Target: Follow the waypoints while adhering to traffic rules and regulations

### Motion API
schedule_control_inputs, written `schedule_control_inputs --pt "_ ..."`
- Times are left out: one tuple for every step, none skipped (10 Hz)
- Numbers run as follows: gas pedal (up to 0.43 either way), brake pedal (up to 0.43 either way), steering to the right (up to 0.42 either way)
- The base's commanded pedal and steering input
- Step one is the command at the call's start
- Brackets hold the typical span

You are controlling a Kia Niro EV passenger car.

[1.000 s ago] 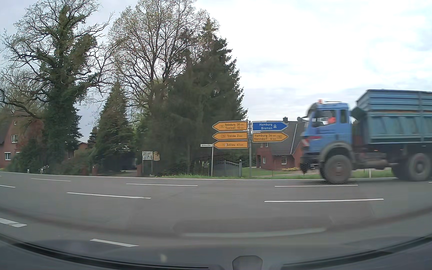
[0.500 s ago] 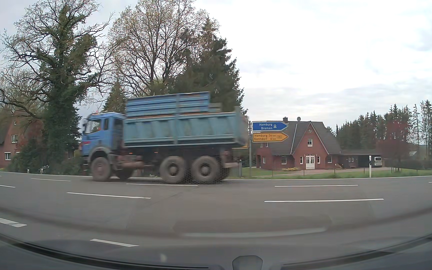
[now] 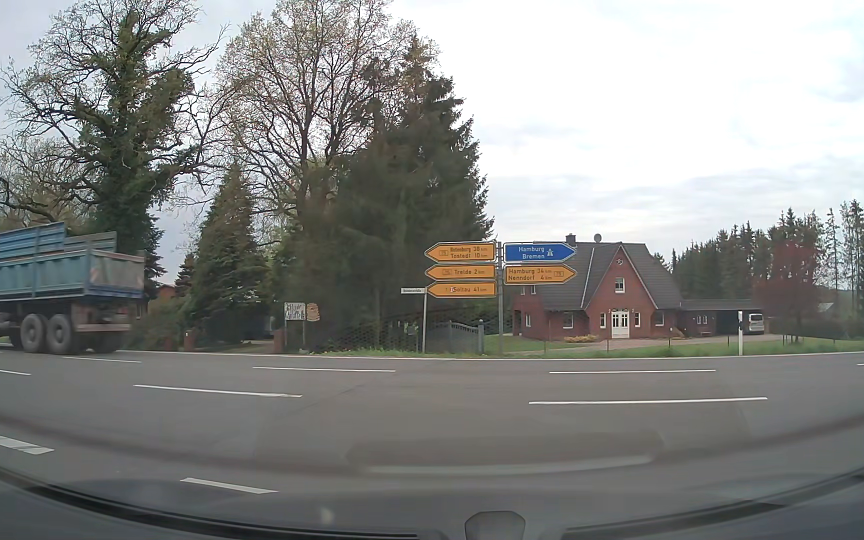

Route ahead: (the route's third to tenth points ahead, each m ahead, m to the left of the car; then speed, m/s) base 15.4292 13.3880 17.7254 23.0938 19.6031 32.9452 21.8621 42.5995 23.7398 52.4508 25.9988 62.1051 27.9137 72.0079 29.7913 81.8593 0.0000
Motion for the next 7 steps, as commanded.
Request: schedule_control_inputs --pt "0.0 0.165 -0.016" --pt "0.0 0.165 -0.016" --pt "0.0 0.165 -0.016" --pt "0.0 0.165 -0.016" --pt "0.0 0.165 -0.016" --pt "0.0 0.165 -0.016" --pt "0.0 0.165 -0.016"
